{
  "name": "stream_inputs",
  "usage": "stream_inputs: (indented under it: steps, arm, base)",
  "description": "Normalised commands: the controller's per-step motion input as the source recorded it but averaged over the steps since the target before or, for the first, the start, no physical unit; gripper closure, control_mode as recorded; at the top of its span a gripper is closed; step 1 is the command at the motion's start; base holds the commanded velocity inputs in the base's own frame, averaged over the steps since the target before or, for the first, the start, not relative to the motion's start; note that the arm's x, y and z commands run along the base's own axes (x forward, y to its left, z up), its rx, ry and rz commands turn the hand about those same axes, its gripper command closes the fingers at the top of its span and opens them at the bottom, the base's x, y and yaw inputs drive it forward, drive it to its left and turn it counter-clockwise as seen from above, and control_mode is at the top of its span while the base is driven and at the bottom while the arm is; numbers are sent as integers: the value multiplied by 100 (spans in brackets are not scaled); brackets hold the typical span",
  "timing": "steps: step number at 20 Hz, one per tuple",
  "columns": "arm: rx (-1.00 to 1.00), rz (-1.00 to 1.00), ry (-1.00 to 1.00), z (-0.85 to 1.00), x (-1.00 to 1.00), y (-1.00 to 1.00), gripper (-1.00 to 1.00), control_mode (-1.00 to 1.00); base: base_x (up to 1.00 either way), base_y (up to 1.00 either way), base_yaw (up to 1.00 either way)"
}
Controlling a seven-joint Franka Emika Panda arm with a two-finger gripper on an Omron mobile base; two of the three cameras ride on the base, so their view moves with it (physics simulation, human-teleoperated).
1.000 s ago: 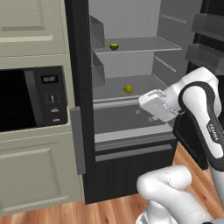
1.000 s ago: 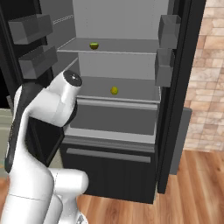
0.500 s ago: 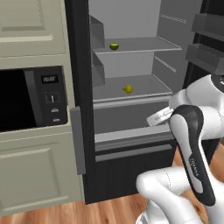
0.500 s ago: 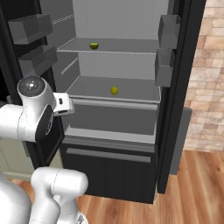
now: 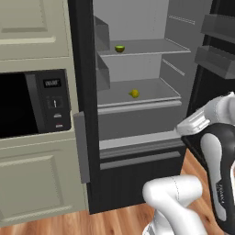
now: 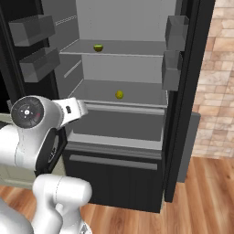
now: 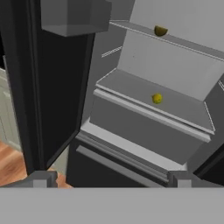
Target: Retrieve the kiwi and pear from the fridge and place them into the bowl on the dining table.
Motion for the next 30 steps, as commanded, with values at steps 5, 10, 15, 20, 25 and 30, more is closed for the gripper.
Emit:
stream_inputs:
  steps: [5, 10, 15, 20, 25, 30]
  arm:
    - [-2, -5, 1, 16, -23, 9, -100, -100]
    - [-1, -5, 0, 0, 0, 8, -100, -100]
    - [0, 0, 0, 0, 0, 0, -100, -100]
    - [0, 0, 0, 0, -2, -3, -100, -100]
    - [0, 0, 0, 0, 0, -3, -100, -100]
    - [0, 0, 0, 0, 0, -7, -100, -100]
  base:
    - [0, 0, 0]
    - [0, 0, 0]
    - [0, 0, 0]
    - [0, 0, 0]
    - [0, 0, 0]
    - [0, 0, 0]
